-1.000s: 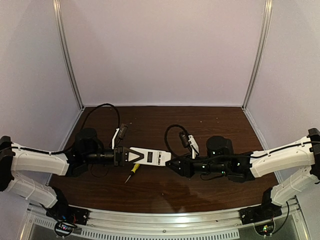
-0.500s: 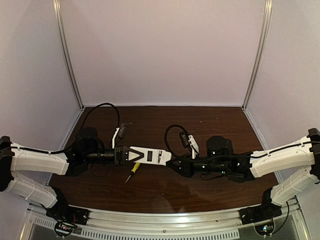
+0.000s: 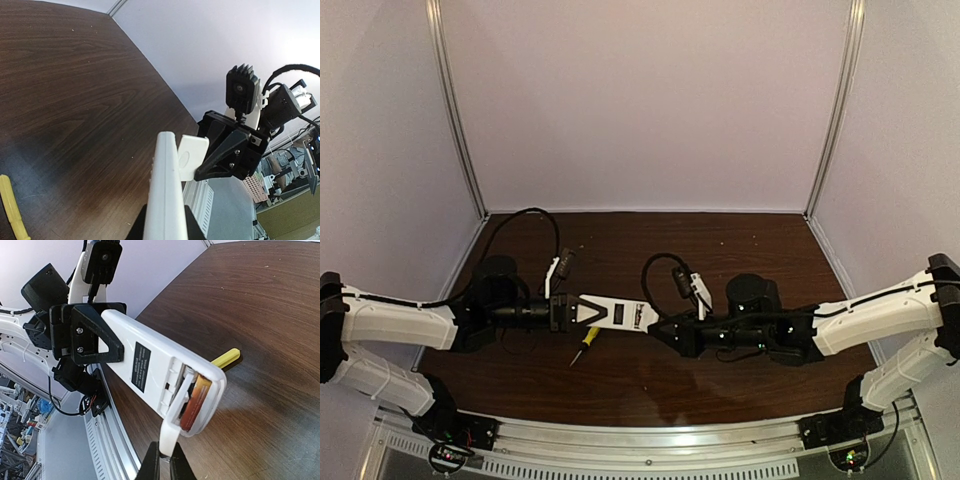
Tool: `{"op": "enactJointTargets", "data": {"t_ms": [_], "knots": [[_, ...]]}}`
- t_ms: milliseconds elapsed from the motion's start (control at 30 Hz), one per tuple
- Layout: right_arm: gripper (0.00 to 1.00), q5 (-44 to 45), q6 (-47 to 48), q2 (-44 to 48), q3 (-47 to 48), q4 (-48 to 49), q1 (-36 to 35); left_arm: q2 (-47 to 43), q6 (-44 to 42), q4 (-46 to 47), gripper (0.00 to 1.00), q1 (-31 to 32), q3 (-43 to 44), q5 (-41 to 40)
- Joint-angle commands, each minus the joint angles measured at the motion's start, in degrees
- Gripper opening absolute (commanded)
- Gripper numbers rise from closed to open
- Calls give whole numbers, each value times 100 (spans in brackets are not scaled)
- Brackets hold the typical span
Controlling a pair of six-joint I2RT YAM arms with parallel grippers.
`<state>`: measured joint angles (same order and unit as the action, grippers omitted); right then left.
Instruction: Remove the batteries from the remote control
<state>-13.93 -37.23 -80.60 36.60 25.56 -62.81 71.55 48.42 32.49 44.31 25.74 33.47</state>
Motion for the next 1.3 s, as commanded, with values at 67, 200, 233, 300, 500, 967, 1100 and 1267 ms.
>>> {"op": "enactJointTargets", "data": {"t_ms": [67, 200, 233, 300, 500, 967, 1100, 1267], "knots": [[0, -28, 93, 16, 113, -1, -30, -174, -122, 245, 0, 16, 177, -3], [0, -63, 119, 223, 88, -60, -40, -178, -144, 219, 0, 15, 177, -37], [0, -63, 123, 283, 73, -80, -40, -182, -147, 210, 0, 18, 182, -53], [0, -35, 149, 406, 31, -145, -47, -179, -158, 193, 0, 14, 190, -70], [0, 216, 219, 848, -137, -383, -46, -184, -181, 157, 0, 15, 195, -108], [0, 2306, 381, 1743, 1, -2723, -61, -705, -512, -573, 0, 16, 212, -758], [0, 2976, 373, 1687, 353, -3714, -57, -745, -591, -708, 0, 16, 243, -883], [0, 3648, 208, 1460, 783, -4956, -123, -772, -653, -816, 0, 15, 261, -1007]]}}
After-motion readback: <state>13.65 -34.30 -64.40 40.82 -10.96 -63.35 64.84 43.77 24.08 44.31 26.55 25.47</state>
